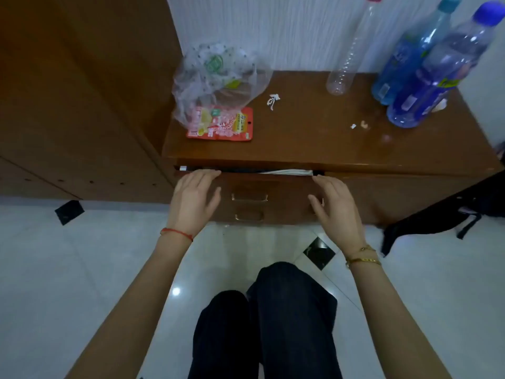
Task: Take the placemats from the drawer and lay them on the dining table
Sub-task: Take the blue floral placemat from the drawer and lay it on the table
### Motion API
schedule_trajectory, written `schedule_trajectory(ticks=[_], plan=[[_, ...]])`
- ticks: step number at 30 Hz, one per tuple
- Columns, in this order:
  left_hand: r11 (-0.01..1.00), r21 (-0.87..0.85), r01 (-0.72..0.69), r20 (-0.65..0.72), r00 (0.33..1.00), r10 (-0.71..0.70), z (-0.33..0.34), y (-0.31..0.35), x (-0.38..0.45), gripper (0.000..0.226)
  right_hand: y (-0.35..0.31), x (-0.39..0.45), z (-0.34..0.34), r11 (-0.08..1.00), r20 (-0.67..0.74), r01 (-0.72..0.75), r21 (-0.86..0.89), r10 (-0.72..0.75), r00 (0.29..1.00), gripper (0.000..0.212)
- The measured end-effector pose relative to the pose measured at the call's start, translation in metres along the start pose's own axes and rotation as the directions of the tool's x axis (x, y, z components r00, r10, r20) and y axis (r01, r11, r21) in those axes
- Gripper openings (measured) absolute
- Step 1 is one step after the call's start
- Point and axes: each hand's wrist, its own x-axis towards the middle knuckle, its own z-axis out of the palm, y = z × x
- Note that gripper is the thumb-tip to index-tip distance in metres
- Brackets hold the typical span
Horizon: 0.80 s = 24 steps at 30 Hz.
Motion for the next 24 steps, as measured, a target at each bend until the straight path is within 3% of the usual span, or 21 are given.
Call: schedule_trajectory(ticks=[7,16,24], plan=[[0.999,0.04,0.02,-0.053,0.998,-0.018,0.051,-0.027,0.008,0.036,0.03,0.002,0.043,1.0,-0.079,-0.014,-0.027,0.011,0.997,0.045],[0.999,0.034,0.013,-0.075,0.997,-0.01,0.056,-0.033,0.005,0.038,0.032,0.002,0.054,0.997,-0.129,-0.013,-0.078,0.003,0.992,0.044],[1.0,-0.003,-0.031,-0.109,0.994,0.031,0.05,-0.029,-0.046,0.032,0.017,-0.049,0.05,0.998,-0.186,-0.022,-0.053,0.011,0.983,0.042]])
